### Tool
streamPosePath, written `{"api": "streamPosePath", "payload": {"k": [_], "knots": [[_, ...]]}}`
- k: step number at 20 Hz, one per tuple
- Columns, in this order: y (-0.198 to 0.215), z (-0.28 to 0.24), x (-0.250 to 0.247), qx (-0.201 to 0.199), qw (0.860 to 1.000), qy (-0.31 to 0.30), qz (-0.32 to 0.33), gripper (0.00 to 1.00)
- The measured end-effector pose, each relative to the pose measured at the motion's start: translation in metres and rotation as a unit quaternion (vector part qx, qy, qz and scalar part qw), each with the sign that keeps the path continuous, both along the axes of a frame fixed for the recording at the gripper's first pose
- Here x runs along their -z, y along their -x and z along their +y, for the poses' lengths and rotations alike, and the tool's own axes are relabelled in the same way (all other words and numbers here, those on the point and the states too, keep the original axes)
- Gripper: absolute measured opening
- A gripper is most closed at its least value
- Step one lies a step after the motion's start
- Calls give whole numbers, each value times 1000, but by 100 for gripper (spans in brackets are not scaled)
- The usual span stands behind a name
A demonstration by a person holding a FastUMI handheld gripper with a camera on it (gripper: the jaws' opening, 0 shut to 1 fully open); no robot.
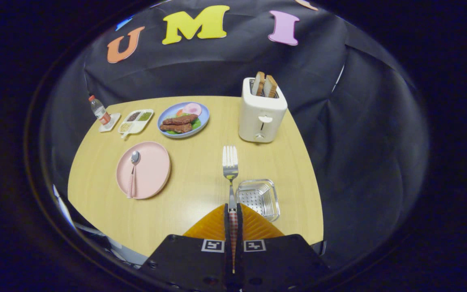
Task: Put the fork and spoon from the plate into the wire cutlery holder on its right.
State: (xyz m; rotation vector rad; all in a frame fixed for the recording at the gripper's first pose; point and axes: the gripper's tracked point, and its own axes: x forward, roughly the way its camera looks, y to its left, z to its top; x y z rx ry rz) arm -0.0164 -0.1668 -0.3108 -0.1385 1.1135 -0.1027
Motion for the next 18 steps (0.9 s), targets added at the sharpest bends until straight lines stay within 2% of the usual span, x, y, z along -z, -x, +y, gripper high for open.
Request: {"api": "streamPosePath", "payload": {"k": [5, 12, 18], "knots": [[15, -36, -1, -11, 998, 34, 61, 3], [34, -48, 23, 25, 982, -17, 186, 3], [22, -45, 36, 46, 967, -42, 248, 3]]}}
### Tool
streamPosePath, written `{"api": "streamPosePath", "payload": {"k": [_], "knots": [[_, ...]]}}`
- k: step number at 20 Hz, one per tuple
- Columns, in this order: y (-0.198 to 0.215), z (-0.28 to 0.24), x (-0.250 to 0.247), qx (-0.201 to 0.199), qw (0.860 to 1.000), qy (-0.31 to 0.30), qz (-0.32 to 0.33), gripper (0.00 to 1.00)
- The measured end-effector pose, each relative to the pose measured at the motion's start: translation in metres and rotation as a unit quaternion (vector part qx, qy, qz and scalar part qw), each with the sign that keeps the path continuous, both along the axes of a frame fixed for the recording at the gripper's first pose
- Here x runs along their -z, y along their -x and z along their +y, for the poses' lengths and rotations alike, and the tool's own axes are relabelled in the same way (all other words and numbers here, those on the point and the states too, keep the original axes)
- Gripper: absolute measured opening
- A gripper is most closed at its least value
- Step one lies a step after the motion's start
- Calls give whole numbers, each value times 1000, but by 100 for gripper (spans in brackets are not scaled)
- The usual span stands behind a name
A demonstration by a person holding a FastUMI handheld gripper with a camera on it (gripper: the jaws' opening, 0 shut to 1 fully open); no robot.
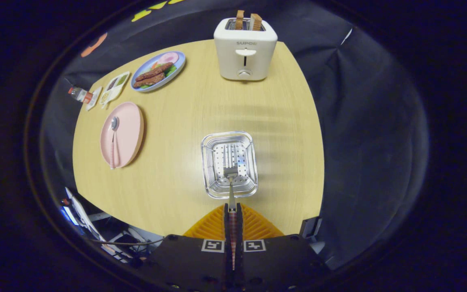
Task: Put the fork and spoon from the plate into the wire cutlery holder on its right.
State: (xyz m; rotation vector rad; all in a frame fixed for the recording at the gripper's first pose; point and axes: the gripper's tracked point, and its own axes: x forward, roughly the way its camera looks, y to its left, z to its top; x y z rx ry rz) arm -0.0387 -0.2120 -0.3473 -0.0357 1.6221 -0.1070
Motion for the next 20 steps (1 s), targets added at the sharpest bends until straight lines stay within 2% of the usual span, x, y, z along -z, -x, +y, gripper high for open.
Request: {"api": "streamPosePath", "payload": {"k": [6, 10, 13, 20], "knots": [[-8, -2, 8, 22, 997, -1, 70, 3], [-19, -2, 15, 1, 995, 4, 98, 2], [-21, 0, 23, 5, 993, 4, 120, 3], [-33, 8, 23, -3, 996, 10, 90, 9]]}}
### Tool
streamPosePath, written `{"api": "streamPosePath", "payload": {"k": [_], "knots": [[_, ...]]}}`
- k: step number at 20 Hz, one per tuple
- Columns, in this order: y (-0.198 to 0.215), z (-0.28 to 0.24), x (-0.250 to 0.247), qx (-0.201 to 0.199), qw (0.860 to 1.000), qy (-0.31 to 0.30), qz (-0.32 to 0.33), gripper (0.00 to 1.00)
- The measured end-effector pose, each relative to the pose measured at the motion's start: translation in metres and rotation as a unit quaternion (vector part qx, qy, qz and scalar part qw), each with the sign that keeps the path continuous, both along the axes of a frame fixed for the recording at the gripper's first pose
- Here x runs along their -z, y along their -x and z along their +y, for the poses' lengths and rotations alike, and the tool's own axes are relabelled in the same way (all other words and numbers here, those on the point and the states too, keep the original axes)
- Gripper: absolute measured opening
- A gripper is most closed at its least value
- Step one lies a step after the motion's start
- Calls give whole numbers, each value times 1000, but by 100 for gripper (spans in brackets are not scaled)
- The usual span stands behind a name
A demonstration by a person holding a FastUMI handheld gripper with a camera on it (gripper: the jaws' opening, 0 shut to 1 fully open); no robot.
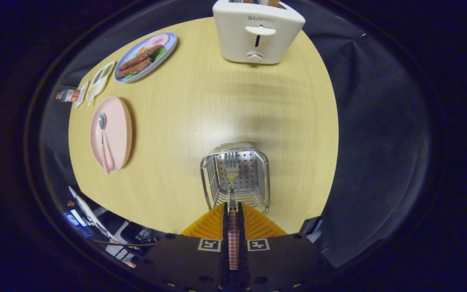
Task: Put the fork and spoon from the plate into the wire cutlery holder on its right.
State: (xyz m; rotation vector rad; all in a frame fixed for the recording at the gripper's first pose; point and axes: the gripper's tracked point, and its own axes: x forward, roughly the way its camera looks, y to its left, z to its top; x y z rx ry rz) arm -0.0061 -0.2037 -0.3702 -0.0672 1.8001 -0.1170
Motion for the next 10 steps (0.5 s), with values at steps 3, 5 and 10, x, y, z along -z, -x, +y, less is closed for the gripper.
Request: {"api": "streamPosePath", "payload": {"k": [3, 5, 10], "knots": [[-2, 2, -2, -1, 1000, 4, -7, 9], [-4, 2, -4, -2, 1000, 10, -15, 9], [-6, 5, -11, 1, 999, 17, -40, 9]]}}
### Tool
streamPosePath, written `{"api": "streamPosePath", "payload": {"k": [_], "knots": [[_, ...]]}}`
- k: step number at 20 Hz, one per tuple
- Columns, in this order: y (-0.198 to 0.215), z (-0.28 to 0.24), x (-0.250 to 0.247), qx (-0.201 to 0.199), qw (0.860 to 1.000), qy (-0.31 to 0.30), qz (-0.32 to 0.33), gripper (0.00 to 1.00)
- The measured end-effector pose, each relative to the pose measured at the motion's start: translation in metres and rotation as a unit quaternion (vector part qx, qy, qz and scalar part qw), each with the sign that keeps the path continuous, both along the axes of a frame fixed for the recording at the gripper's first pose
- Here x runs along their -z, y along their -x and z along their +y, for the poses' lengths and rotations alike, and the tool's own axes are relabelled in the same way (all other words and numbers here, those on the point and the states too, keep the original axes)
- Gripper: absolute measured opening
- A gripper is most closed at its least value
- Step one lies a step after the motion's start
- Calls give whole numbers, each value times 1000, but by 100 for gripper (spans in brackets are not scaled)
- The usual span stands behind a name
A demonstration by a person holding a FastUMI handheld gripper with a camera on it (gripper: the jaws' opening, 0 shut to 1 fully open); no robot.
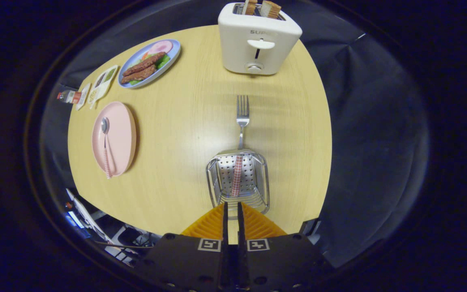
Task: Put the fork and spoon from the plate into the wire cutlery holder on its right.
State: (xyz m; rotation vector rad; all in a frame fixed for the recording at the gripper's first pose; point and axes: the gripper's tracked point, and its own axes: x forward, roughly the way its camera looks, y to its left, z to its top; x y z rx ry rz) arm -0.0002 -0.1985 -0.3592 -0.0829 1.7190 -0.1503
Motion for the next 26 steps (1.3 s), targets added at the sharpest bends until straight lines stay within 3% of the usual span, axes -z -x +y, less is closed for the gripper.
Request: {"api": "streamPosePath", "payload": {"k": [8, 17, 23, 26], "knots": [[-11, 45, -12, 5, 997, -15, -79, 10], [-51, 152, -13, -96, 965, -29, -243, 50], [-59, 228, 5, -92, 951, -74, -287, 76], [-67, 259, 8, -100, 936, -90, -324, 88]]}}
